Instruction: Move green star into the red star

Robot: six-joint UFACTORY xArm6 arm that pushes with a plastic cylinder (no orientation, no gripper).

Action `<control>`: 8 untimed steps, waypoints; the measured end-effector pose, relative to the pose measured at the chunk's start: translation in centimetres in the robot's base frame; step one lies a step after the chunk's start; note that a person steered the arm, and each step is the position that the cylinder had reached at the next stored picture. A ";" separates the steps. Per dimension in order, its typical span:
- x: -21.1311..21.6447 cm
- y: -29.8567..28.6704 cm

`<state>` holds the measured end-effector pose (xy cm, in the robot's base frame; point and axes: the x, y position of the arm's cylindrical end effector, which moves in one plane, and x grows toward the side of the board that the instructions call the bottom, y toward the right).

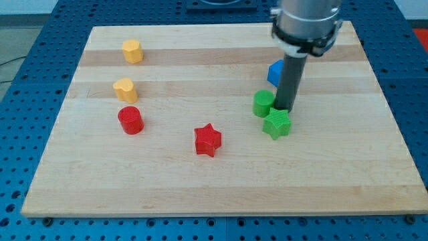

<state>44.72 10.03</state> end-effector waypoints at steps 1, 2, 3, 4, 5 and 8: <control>0.0 -1.0; -0.4 -5.0; 0.1 0.2; 3.2 4.2; 4.3 1.2; 4.1 -10.6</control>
